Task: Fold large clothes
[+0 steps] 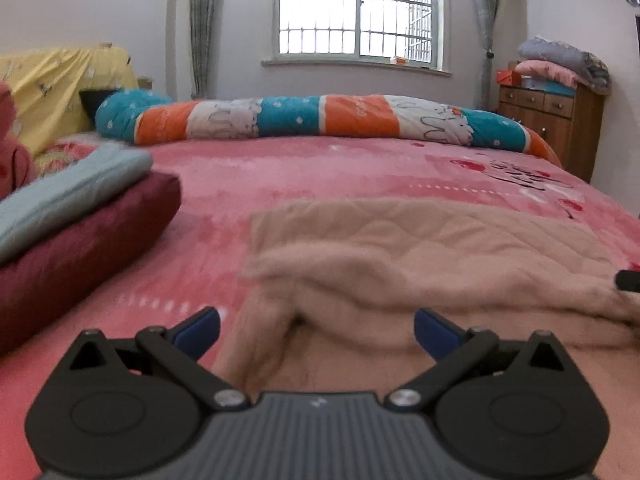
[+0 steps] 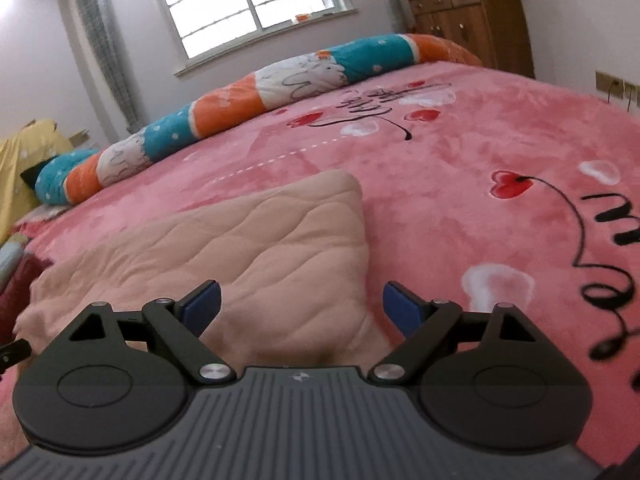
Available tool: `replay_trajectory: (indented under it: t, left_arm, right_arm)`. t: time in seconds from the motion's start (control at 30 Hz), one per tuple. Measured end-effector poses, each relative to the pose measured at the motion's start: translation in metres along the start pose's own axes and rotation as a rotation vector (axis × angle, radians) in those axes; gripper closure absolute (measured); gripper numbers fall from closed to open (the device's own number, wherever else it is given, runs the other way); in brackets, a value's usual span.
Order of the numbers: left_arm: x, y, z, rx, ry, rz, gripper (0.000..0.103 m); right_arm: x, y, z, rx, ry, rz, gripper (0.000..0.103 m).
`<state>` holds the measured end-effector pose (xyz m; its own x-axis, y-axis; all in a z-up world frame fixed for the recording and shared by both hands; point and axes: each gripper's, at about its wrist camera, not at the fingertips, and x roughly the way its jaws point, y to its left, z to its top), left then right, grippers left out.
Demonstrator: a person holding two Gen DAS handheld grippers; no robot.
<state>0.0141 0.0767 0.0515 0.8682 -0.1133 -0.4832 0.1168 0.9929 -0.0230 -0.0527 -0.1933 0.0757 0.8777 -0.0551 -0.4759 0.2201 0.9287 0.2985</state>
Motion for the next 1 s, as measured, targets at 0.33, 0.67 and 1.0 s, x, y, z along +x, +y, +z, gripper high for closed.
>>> replay_trajectory:
  t: [0.33,0.67,1.0]
  left_arm:
    - [-0.041,0.006,-0.044,0.035,0.153,-0.008,0.001]
    - [-0.084,0.005,-0.072,0.08,0.179,-0.045,0.001]
    - [-0.118,0.005,-0.085,0.109,0.194,-0.089,0.001]
  right_arm:
    - [-0.047,0.037,-0.054,-0.092,0.137,-0.093,0.0]
    - [-0.106,0.041,-0.088,-0.182,0.203,-0.139,0.0]
    - [-0.16,0.039,-0.115,-0.224,0.274,-0.154,0.0]
